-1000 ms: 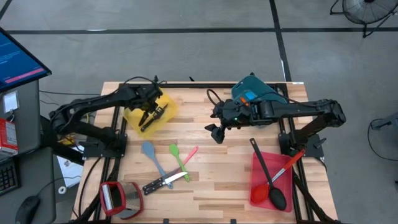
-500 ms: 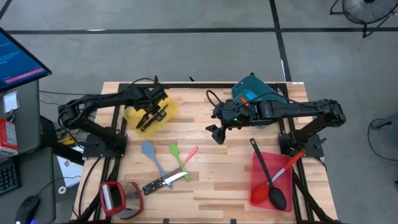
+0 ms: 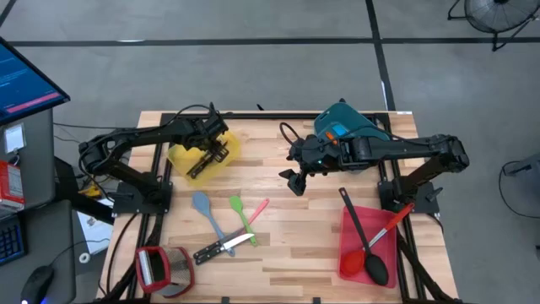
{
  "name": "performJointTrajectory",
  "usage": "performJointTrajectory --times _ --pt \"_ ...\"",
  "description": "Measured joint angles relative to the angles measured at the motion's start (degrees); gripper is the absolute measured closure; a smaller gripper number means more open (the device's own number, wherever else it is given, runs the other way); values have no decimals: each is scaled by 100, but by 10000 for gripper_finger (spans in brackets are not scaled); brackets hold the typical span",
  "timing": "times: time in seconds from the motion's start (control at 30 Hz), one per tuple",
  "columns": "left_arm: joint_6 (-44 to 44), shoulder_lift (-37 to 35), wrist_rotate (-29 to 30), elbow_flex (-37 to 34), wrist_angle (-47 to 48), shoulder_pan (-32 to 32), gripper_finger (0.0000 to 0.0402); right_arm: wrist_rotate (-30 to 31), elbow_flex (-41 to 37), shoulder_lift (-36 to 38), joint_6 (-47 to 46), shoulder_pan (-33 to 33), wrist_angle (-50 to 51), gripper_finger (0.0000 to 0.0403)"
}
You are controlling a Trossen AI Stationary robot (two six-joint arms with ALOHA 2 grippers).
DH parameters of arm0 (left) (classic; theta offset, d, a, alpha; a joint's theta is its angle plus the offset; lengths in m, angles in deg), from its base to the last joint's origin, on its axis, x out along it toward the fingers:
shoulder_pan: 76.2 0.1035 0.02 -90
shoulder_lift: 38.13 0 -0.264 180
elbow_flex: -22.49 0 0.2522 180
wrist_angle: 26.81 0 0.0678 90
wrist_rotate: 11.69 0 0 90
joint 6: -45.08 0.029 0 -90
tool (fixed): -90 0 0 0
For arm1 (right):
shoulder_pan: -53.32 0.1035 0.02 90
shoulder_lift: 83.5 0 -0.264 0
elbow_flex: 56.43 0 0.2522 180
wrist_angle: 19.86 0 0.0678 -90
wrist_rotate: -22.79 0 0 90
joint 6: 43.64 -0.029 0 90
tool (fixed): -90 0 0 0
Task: Pick & Place Kitchen Items
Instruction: Put the black knife into the yellow bin, then put the left silver knife into the yellow bin
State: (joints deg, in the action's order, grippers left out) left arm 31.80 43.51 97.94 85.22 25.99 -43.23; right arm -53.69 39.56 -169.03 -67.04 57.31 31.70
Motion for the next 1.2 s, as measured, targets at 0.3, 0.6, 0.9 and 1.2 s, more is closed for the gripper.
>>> performJointTrajectory --times 0.3,0.6,0.9,1.2 --pt "416 -431 -664 134 -258 -52 187 0 0 2 -2 -4 215 112" --pt "1780 -2517 -2898 208 -315 -904 179 -13 0 2 0 -4 229 112" --pt "1760 -3333 -3462 -331 -302 -2556 176 -17 0 2 0 -2 231 112" --pt "1646 -3093 -3464 -1241 -528 -4238 165 -164 0 2 -4 91 248 112"
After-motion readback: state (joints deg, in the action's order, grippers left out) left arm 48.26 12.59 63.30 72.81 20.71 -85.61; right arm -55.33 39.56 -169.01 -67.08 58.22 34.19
